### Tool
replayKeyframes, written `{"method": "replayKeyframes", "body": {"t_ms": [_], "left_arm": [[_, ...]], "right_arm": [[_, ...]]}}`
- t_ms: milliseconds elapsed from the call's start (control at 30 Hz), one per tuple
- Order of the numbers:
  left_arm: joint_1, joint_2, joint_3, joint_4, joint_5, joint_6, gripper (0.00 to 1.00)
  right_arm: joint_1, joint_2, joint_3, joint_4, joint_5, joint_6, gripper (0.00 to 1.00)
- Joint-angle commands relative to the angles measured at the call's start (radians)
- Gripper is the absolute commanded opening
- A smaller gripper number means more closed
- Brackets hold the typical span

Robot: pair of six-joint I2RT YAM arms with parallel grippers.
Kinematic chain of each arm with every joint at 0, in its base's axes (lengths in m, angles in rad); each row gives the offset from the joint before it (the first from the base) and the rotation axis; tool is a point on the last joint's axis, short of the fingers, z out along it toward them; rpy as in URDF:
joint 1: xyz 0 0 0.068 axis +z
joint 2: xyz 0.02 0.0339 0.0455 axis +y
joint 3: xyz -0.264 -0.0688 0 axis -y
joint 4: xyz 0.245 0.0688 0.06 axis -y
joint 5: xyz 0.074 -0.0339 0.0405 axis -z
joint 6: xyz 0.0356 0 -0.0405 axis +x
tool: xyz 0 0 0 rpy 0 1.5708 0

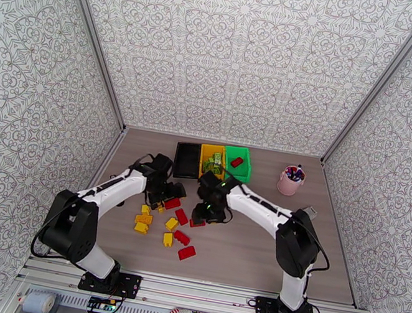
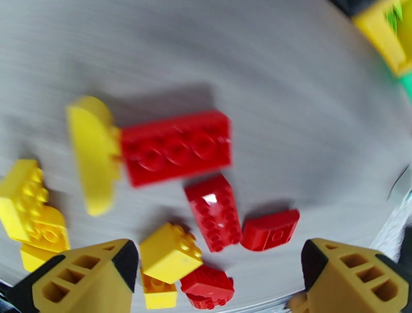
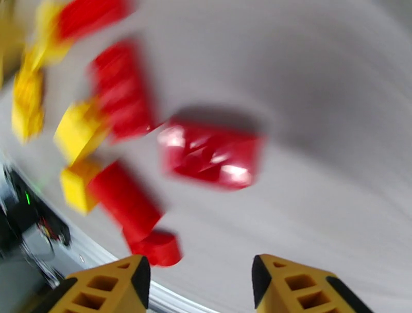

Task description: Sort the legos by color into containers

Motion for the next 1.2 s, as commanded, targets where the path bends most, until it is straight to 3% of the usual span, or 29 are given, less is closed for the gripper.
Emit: {"method": "replayKeyframes", "body": {"t_ms": [0,400,733,1033,1167], "left_arm": [[0.063,-0.081,-0.030,0.019,0.030,-0.017,0.90],[0.302,-0.327,-0.241,-0.017,0.086,-0.012,0.92],[0.319,-0.427,-0.305,-0.056,0.094,-0.015,0.93],[0.318,-0.432,-0.317,-0.054,0.119,-0.009,0.94],[0.263,-0.387,-0.281,-0.050,0.116,0.003,0.94]], "right_arm": [[0.065,0.020,0.049,-0.034,0.029,-0.111,0.54],[0.181,0.190,0.192,-0.105,0.108,-0.163,0.50],[0.182,0.264,0.226,-0.102,0.145,-0.157,0.51],[0.181,0.278,0.214,-0.075,0.152,-0.143,0.32],[0.182,0.227,0.179,-0.043,0.165,-0.118,0.25]]}}
